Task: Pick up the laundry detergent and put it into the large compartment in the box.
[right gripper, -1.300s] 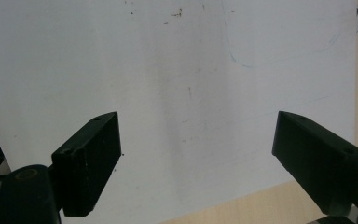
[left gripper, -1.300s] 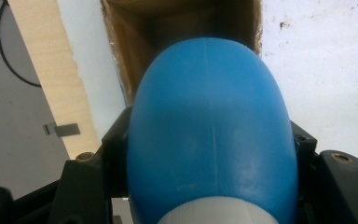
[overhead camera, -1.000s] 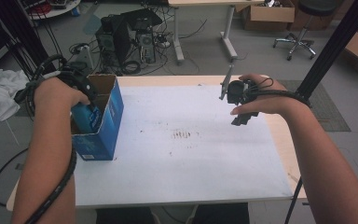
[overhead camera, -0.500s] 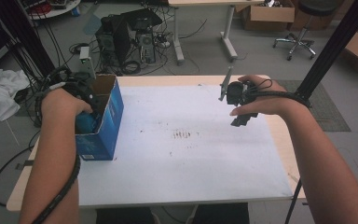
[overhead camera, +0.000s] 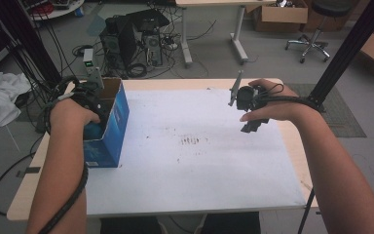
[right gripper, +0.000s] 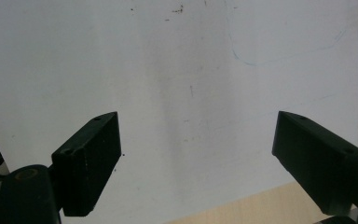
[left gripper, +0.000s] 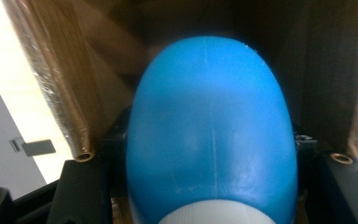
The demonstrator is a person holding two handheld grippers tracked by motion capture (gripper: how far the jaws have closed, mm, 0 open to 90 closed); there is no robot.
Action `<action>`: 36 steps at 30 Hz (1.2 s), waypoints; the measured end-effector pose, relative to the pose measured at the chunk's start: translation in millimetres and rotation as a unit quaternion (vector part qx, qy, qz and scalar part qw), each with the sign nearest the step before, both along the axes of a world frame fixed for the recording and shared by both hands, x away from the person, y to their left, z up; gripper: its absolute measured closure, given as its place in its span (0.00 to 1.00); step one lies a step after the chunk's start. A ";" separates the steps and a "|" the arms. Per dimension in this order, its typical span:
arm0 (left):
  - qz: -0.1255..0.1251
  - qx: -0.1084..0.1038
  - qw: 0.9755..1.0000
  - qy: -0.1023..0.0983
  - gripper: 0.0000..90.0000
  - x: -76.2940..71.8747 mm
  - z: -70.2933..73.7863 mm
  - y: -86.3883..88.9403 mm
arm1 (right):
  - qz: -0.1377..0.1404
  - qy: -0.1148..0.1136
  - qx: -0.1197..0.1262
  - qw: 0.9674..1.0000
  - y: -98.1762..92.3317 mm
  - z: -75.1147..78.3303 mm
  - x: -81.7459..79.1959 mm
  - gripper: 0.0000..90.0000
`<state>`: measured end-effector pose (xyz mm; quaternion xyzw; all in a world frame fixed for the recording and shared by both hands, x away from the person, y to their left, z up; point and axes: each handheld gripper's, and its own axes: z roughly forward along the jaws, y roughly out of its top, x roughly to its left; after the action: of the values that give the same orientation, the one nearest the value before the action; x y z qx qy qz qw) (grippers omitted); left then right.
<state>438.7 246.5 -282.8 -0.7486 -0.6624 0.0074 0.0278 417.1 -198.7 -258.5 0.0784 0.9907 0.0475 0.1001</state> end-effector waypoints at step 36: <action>0.001 -0.002 1.000 -0.012 0.33 -0.8 -8.5 -1.5 | -0.003 0.001 -0.004 1.000 2.2 -2.0 -2.2 0.17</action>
<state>437.9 245.0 -291.3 -0.7481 -0.6634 0.0001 0.0184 414.9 -196.6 -260.4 0.0808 0.9909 0.0427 0.0992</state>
